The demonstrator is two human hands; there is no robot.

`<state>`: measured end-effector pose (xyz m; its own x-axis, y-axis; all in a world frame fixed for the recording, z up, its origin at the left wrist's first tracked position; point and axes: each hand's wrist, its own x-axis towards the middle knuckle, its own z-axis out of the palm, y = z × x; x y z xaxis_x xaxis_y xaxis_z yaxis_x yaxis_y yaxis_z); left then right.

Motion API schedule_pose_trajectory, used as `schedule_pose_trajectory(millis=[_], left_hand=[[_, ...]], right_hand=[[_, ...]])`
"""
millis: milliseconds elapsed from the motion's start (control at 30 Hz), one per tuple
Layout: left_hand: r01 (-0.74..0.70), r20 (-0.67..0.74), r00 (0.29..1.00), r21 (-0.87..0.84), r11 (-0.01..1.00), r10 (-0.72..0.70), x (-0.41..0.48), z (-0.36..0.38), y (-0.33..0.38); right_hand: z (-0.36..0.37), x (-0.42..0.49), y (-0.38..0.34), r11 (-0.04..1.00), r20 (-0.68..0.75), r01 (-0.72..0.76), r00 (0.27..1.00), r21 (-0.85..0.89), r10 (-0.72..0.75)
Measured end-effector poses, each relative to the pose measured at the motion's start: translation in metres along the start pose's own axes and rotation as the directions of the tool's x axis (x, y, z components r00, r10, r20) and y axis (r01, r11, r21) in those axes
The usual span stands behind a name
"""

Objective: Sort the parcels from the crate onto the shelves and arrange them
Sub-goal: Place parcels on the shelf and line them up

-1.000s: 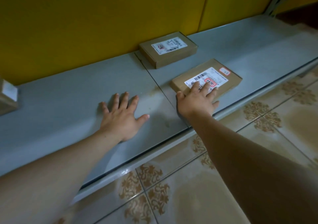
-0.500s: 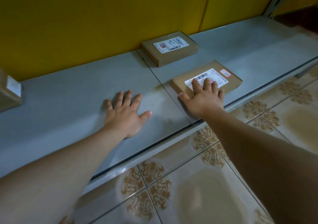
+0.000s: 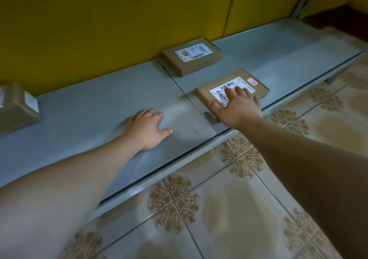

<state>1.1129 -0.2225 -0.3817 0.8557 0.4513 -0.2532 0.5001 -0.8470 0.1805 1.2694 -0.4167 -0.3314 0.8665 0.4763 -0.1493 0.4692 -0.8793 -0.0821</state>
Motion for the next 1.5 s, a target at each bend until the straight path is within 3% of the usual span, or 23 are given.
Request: schedule_pose_trajectory(millis=[267,433,633,833,1167,1500], left_hand=[[-0.082,0.075,0.993,-0.070,0.994,0.088,-0.098,-0.069,0.022],[-0.036,0.115,0.992,-0.094,0.995,0.047,-0.193,-0.121,0.030],[0.023,0.140,0.990,-0.130,0.991,-0.004,-0.332,-0.200,0.037],[0.104,0.128,0.988,-0.164,0.981,-0.083,-0.526,-0.287,0.029],[0.351,0.120,0.934,-0.129,0.928,-0.337,-0.807,-0.390,0.034],[0.536,-0.018,0.831,-0.236,0.810,-0.555,-0.997,-0.474,0.120]], right_hand=[[-0.073,-0.083,-0.005,0.995,0.163,0.065,0.985,-0.072,-0.053],[-0.140,-0.145,-0.023,0.986,0.239,0.154,0.962,-0.068,-0.134],[-0.230,-0.261,-0.050,0.973,0.295,0.221,0.936,-0.067,-0.192],[-0.328,-0.414,-0.088,0.942,0.292,0.332,0.908,-0.059,-0.301],[-0.467,-0.616,-0.150,0.811,0.280,0.584,0.784,-0.033,-0.554],[-0.589,-0.754,-0.134,0.626,0.193,0.780,0.612,0.017,-0.767]])
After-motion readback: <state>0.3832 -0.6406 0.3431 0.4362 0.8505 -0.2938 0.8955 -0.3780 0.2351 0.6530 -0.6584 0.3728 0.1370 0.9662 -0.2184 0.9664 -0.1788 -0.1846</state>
